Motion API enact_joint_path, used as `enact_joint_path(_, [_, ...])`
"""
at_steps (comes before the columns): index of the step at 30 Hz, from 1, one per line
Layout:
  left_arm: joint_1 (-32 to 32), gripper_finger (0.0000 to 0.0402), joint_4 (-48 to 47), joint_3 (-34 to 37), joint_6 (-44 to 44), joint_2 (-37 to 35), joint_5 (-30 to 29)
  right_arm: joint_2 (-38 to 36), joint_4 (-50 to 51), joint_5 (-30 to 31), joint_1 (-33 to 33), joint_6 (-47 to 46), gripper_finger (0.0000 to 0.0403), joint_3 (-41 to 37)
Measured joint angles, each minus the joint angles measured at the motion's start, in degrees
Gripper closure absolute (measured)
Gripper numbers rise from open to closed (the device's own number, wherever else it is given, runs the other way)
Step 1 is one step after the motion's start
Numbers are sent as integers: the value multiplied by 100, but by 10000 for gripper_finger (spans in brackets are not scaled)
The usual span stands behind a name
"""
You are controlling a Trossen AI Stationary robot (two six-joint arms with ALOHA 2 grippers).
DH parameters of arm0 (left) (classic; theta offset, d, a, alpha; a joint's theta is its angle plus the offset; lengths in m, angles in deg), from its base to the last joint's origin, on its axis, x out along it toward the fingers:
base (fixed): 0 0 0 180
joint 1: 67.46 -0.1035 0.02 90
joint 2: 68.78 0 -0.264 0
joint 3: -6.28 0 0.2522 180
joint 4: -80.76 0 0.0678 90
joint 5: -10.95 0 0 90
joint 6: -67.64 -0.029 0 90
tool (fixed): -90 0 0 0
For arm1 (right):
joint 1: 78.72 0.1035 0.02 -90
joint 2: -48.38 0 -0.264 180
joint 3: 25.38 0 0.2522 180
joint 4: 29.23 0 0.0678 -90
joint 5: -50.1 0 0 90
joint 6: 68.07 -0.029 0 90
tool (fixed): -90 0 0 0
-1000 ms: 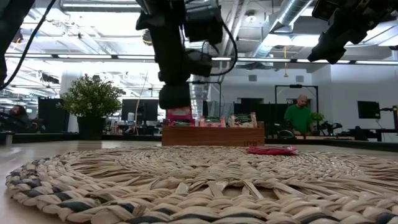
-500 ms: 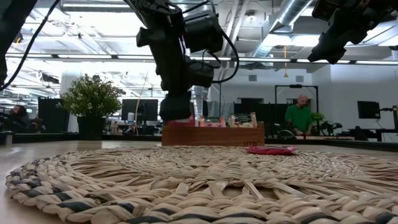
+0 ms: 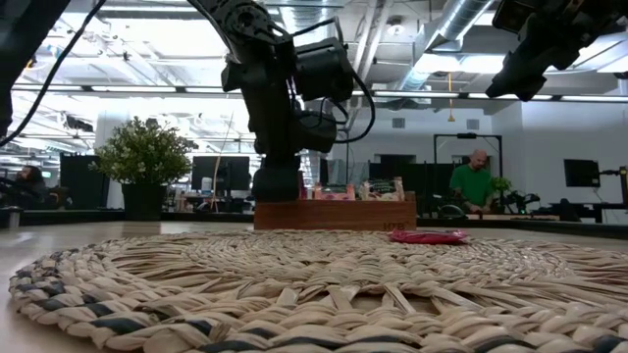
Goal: Pick & Place Tea
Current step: Put the red tea bag into the wooden organizer
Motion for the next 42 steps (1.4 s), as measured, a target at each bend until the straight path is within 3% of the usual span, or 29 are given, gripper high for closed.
enact_joint_path(9, [6, 401, -50, 0, 19, 0, 511, -1, -1, -2, 0, -4, 290, 0])
enact_joint_path(20, [20, 396, -9, -2, 107, 0, 473, -1, -1, -2, 0, -3, 290, 0])
enact_joint_path(33, [59, 250, -162, -163, -63, 2, 182, -1, -1, -2, 0, -2, 290, 0])
enact_joint_path(39, [59, 230, -603, -685, 105, 2, 34, -1, -1, -2, -1, -37, 290, 0])
enact_joint_path(42, [3, 230, -869, -772, 550, 0, 379, -1, -1, -2, -1, -39, 290, 0])
